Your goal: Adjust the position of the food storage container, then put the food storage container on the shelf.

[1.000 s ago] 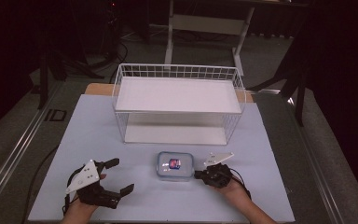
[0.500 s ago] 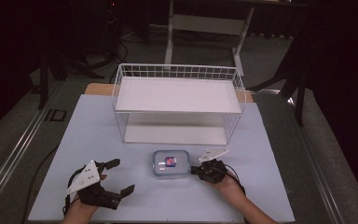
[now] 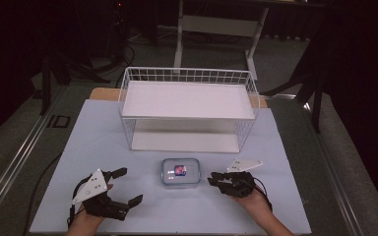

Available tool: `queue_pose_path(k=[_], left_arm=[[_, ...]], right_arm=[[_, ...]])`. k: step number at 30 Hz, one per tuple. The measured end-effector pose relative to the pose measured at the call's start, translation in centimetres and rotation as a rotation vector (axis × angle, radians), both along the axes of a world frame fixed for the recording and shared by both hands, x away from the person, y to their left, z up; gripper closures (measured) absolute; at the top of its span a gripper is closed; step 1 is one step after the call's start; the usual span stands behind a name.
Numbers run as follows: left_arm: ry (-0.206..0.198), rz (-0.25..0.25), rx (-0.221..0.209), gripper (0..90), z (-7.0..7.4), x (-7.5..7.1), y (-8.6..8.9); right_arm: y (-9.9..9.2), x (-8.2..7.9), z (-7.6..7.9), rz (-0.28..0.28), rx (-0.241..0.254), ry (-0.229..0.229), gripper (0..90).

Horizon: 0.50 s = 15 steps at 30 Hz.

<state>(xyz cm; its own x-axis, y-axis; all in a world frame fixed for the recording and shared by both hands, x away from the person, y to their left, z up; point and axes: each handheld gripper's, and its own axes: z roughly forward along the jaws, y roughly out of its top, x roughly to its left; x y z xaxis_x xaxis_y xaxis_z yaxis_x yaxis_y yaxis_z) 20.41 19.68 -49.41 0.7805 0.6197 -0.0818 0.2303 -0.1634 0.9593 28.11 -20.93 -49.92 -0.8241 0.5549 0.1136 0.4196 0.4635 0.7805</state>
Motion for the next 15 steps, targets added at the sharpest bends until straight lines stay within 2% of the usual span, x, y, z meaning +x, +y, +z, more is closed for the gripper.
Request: queue_pose_path(k=[1,3,5,6,7,9,10,11,13,15], left_arm=[[0.003,-0.001,-0.004,2.3,0.0,0.0,0.0],[0.007,0.004,-0.004,2.3,0.0,0.2,0.0],[0.014,0.007,0.005,2.3,-0.1,0.3,-0.1],[0.020,0.010,0.018,2.3,-0.1,0.5,-0.2],[0.026,0.015,0.030,2.4,-0.1,0.5,-0.3],[0.028,0.022,0.066,2.4,0.0,0.8,-0.5],[0.029,0.025,0.069,2.4,0.2,0.9,-0.7],[0.038,0.029,0.064,2.4,0.4,1.0,-0.7],[0.054,0.030,0.032,2.4,0.8,1.4,-0.9],[0.063,0.029,0.039,2.3,1.3,1.9,-1.1]], right_arm=[[0.1,-0.2,0.1,0.006,-0.005,-0.011,63.1],[0.2,-0.5,0.3,0.029,0.035,-0.011,48.7],[0.3,-0.6,0.5,0.028,0.070,-0.003,34.6],[0.4,-0.7,0.6,0.032,0.072,-0.015,25.2],[0.5,-0.7,0.8,0.031,0.064,-0.029,21.1],[0.5,-0.8,1.2,0.023,0.073,-0.064,17.6],[0.5,-0.8,1.5,0.013,0.077,-0.074,14.7],[0.6,-0.7,1.7,0.019,0.073,-0.075,12.4],[0.6,-0.6,2.3,-0.003,0.073,-0.104,12.6],[0.6,-0.4,2.7,-0.025,0.064,-0.099,16.7]])
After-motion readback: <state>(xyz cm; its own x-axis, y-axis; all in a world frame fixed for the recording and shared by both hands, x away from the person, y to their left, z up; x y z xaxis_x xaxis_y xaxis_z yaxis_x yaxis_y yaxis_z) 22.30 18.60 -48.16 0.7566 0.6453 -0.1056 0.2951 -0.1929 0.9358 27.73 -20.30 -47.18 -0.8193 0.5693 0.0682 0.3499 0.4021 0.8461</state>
